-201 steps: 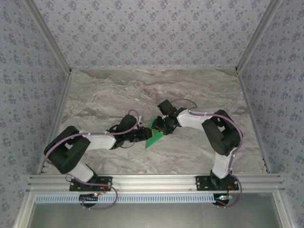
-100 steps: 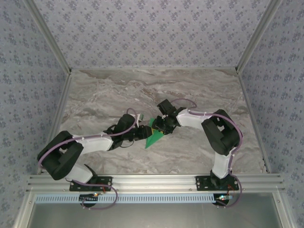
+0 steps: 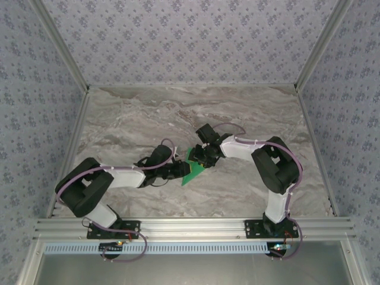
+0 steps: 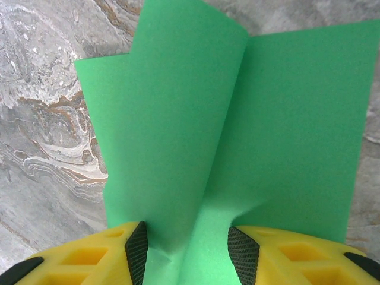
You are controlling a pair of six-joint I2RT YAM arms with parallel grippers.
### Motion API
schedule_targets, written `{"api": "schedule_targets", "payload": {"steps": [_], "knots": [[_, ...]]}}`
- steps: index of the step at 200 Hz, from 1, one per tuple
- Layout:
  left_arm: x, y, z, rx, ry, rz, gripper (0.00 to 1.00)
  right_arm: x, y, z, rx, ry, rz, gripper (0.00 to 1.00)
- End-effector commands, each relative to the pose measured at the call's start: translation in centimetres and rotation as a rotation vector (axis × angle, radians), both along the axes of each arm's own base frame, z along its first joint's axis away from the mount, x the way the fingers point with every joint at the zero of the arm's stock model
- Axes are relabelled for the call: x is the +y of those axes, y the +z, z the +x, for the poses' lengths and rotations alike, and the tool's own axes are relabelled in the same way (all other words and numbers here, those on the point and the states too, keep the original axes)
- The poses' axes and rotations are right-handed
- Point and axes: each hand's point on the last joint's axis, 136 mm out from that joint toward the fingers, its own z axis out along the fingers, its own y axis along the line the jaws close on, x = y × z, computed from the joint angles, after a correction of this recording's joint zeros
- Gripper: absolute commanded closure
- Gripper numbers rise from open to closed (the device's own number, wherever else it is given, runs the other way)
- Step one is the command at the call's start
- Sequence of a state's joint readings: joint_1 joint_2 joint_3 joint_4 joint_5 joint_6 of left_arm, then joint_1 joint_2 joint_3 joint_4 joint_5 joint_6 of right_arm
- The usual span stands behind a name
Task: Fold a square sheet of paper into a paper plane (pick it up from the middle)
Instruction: Fourth fold the wing at the center of the table.
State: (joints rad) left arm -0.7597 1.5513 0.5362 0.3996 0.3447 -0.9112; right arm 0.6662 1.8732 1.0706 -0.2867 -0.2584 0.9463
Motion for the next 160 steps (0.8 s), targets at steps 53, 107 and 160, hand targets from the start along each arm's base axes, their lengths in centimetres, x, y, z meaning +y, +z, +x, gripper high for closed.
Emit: {"api": "schedule_targets", "payload": {"steps": [53, 107, 160], "knots": [[-0.4, -0.8, 0.5, 0.008, -0.004, 0.042, 0.8, -6.7, -9.1, -5.3, 0.213, -0.032, -0.32, 0.53], [0.2, -1.5, 0.7, 0.015, 0.01, 0.092, 0.81, -6.8, -9.3, -5.4, 0.221, -0.032, -0.325, 0.53], [0.4, -2.2, 0.7, 0.024, 0.012, 0.111, 0.81, -6.8, -9.6, -5.5, 0.228, -0.028, -0.327, 0.53]]}}
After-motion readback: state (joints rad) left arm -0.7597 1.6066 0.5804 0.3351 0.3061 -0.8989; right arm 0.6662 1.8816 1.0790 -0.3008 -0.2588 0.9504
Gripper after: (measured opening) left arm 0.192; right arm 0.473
